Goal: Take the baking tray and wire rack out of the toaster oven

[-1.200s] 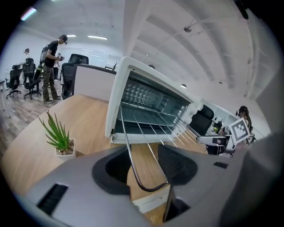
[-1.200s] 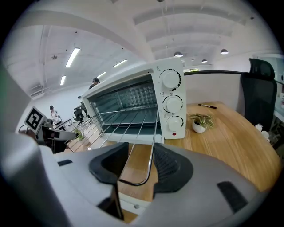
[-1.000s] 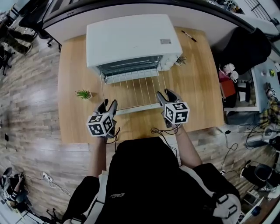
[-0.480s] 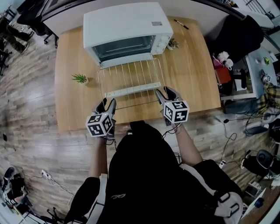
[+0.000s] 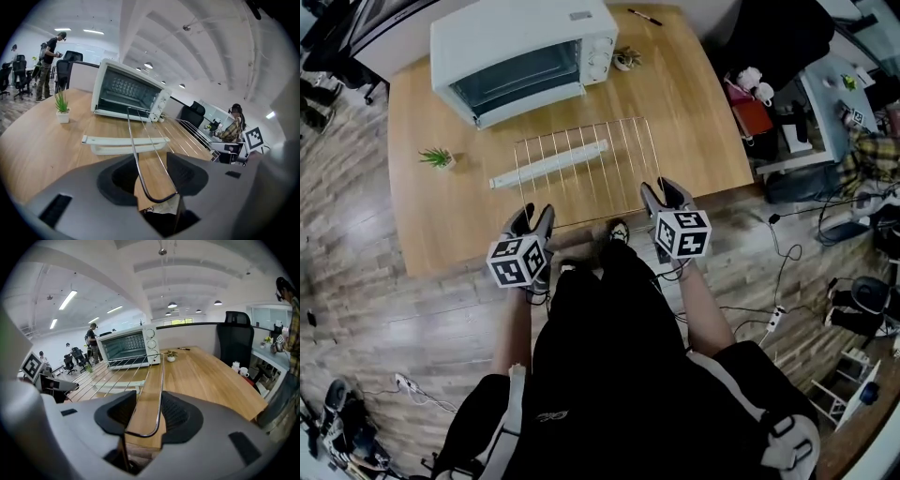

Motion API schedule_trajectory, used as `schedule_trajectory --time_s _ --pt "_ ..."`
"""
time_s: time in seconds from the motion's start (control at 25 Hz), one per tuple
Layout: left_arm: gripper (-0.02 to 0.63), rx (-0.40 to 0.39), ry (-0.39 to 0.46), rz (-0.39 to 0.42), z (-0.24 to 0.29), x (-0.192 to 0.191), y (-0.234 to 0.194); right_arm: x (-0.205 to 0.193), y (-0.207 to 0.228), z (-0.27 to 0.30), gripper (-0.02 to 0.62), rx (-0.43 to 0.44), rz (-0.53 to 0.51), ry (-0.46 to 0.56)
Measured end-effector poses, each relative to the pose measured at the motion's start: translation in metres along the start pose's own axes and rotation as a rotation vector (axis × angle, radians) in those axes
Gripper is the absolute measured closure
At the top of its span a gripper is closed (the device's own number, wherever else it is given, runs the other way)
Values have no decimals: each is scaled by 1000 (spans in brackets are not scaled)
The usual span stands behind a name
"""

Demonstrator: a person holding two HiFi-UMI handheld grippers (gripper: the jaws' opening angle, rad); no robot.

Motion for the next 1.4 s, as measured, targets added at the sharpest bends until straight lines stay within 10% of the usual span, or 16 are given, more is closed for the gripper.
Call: schedule_trajectory --time_s 0.64,1.4 --pt "410 -84 -163 59 140 -16 131 -44 178 -29 414 -101 130 -61" --pt "413 99 -252 48 220 -53 155 -86 252 14 409 -60 161 -186"
Point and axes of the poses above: the fingertips, and each gripper's own axes: z forward along the fingers, y to its right, x out of its top, the point moved 7 cm from there along -z, backward along the fingers, and after that the axes turned 3 degrees about -z, right-handed, at the moved point
